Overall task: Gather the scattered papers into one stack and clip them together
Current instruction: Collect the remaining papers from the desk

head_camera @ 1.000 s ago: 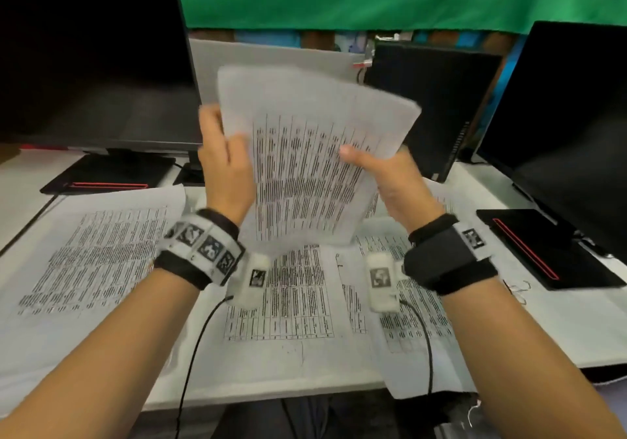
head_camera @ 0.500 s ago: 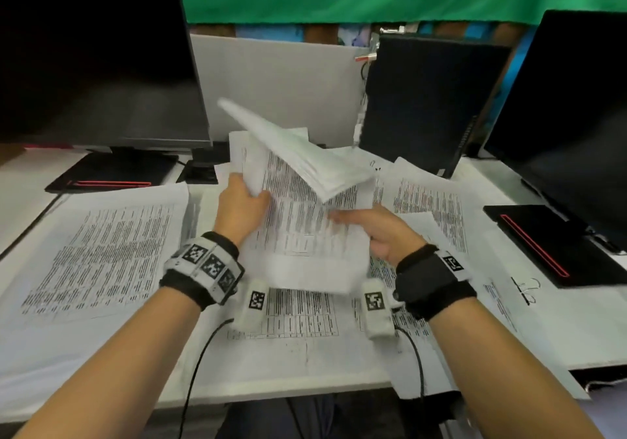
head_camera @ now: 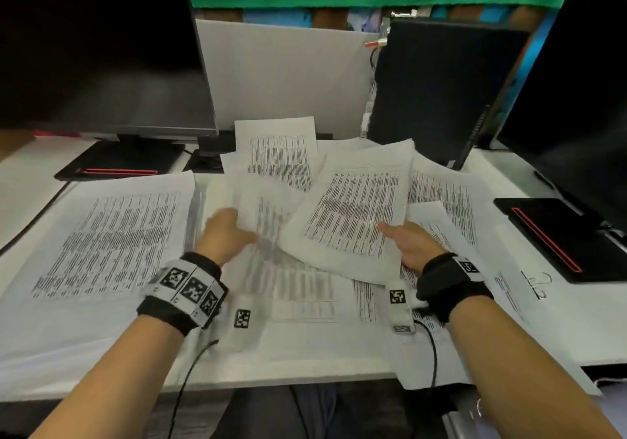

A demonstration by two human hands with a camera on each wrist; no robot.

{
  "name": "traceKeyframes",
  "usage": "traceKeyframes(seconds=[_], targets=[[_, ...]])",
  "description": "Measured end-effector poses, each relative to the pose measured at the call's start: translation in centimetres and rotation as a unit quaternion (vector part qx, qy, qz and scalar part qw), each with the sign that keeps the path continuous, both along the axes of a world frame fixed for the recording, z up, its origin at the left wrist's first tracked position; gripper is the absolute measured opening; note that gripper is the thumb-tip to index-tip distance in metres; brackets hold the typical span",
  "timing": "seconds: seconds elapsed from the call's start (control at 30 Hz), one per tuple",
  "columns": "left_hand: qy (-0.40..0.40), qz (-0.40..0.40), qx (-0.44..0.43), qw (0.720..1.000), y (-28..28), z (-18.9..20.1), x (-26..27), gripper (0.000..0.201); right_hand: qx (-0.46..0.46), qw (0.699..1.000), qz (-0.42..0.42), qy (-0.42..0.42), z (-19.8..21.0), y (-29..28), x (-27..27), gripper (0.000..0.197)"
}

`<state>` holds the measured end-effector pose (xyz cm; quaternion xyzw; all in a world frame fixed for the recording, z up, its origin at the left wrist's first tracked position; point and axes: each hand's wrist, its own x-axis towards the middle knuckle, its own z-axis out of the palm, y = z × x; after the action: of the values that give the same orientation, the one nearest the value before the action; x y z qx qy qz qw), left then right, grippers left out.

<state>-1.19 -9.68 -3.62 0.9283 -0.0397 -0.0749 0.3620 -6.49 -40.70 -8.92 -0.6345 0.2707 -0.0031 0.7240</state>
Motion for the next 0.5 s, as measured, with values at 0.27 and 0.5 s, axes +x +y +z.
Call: traceKeyframes(seconds=[0.27,0.5], targets=[[-0.403,-0.074,-0.122,0.904,0.8,15.1,-0.6,0.017,-0.049,0.998,0.031,0.002,-0.5,-0.3,0.0,0.029],[-0.257,-0.050,-0.204,0.943,-6.4,9.3,5.2,0.021,-0.068,0.992,0.081,-0.063,-0.9,0.0,-0.5,0.036]])
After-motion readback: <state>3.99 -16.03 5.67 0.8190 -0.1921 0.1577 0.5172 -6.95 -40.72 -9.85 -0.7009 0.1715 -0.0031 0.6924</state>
